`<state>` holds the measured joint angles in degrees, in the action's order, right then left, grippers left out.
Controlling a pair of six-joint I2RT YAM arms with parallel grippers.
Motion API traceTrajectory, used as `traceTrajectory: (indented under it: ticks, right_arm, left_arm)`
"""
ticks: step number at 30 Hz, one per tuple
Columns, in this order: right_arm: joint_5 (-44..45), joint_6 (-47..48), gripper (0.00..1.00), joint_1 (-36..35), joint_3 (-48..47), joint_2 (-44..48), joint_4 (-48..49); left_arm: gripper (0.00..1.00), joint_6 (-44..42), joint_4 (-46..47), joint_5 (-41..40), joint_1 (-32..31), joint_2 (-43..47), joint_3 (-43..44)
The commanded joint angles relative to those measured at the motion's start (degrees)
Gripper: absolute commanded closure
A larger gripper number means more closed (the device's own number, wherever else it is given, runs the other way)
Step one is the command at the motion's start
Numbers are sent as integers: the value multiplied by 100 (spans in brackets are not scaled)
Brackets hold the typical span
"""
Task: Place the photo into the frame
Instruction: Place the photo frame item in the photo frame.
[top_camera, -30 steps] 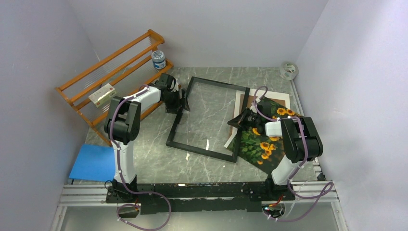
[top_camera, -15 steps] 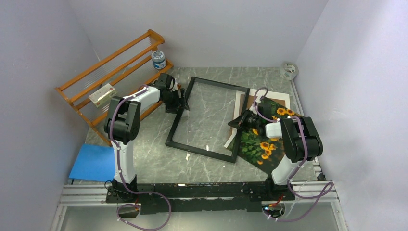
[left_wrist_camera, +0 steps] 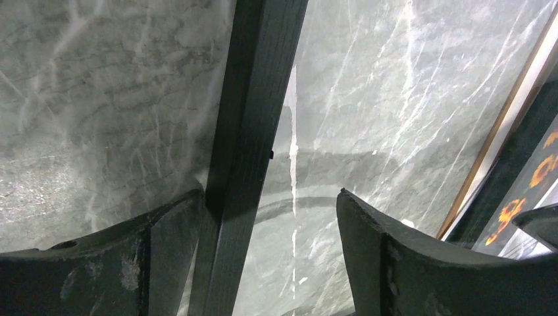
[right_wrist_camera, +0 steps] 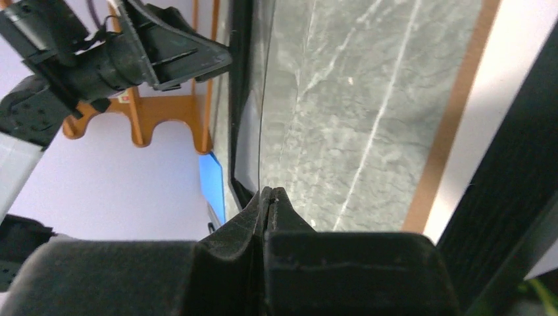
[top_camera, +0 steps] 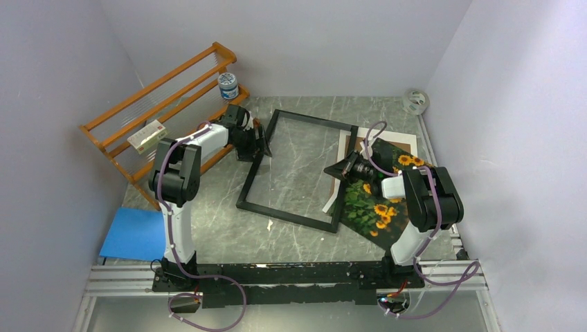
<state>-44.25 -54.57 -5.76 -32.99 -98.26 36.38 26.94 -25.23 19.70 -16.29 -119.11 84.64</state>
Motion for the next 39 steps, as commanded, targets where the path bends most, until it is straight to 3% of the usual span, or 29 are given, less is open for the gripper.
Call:
traceTrajectory:
  ticks: [1,7,13,18,24,29,34,39]
  right_arm:
    - [-400,-481,100,-37,126,24,1412]
    - [-631,-873,100,-35,246,-2,2281]
    - [-737,-1095,100,-35,197,12,2578]
    - [-613,-1011,100,-138,-113,348,1897]
    - [-246,-612,100,-358,-861,1071,334]
    - [118,-123,100,-605,-1666,1383,-938]
    - [267,-142,100,-762,-2036,1251,-1116]
    - [359,-163,100,-897,-2207,1048,-1137]
  left_arm:
    - [18,41,-74,-275,162,-306,-278]
    - [15,358,258,-135,363,161,-558]
    - [15,469,268,-685,434,645,-679]
    - [18,559,32,-1239,442,838,-701]
    - [37,475,190,-841,452,1028,-907]
    - [47,339,253,-838,445,1306,-1149]
    - [46,11,151,-785,443,1439,-1242]
    - [46,-42,-233,-1558,438,1645,-1257]
